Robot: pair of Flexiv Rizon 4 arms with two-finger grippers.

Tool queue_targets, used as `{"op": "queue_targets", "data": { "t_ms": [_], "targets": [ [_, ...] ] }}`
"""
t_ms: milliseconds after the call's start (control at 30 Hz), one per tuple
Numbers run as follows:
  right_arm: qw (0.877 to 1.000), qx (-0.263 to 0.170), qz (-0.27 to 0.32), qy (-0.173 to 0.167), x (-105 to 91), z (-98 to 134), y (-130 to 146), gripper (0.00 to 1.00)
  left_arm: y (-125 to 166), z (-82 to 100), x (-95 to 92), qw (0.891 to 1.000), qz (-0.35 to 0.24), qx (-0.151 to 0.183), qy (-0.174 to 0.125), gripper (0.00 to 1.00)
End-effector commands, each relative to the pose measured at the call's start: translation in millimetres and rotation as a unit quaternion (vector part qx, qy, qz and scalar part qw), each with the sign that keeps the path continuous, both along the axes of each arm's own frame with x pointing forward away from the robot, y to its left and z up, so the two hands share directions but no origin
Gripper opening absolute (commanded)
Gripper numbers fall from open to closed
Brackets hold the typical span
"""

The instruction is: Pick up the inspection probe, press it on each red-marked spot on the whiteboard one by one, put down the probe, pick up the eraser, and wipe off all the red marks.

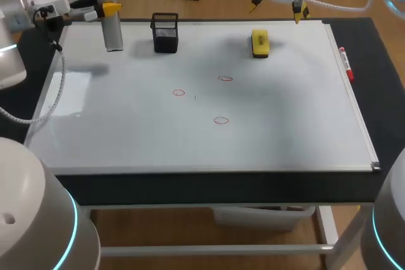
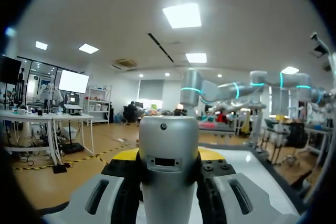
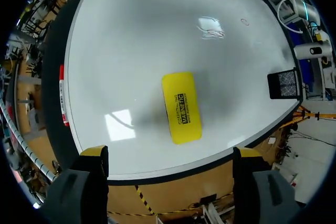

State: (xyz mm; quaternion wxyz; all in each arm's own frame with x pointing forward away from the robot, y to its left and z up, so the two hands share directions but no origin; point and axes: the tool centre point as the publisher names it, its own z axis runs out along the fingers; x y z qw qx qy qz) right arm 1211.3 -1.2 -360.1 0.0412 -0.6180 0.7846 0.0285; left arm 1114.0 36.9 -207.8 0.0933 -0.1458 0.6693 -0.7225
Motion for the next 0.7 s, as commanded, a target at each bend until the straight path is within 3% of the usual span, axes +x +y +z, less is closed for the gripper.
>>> {"op": "queue_targets", "data": {
  "t_ms": [33, 267, 300, 367, 467, 700],
  "targets": [
    [1.0, -0.006, 0.001, 0.002, 0.2, 3.7, 0.7, 1.0, -1.0, 1.0, -1.2, 1.0, 0.002, 0.0, -0.001, 0.0],
    [1.0, -0.006, 0.001, 0.002, 0.2, 3.7, 0.7, 1.0, -1.0, 1.0, -1.2, 1.0, 0.002, 0.0, -0.001, 0.0],
    [0.999, 0.038, 0.029, 0.012, 1.7, -2.6, 3.2, 1.0, -1.0, 1.0, -1.2, 1.0, 0.002, 0.0, -0.001, 0.0],
    [0.998, 0.005, 0.062, 0.021, 0.1, -8.8, 14.4, 1.0, -1.0, 1.0, -1.2, 1.0, 0.002, 0.0, -0.001, 0.0],
    [0.995, -0.011, 0.092, 0.04, -4.1, -17.7, 28.5, 1.0, -1.0, 1.0, -1.2, 1.0, 0.002, 0.0, -0.001, 0.0],
    [0.99, -0.011, 0.127, 0.061, -11.4, -34.2, 39.8, 1.0, -1.0, 1.0, -1.2, 1.0, 0.002, 0.0, -0.001, 0.0]
  ]
}}
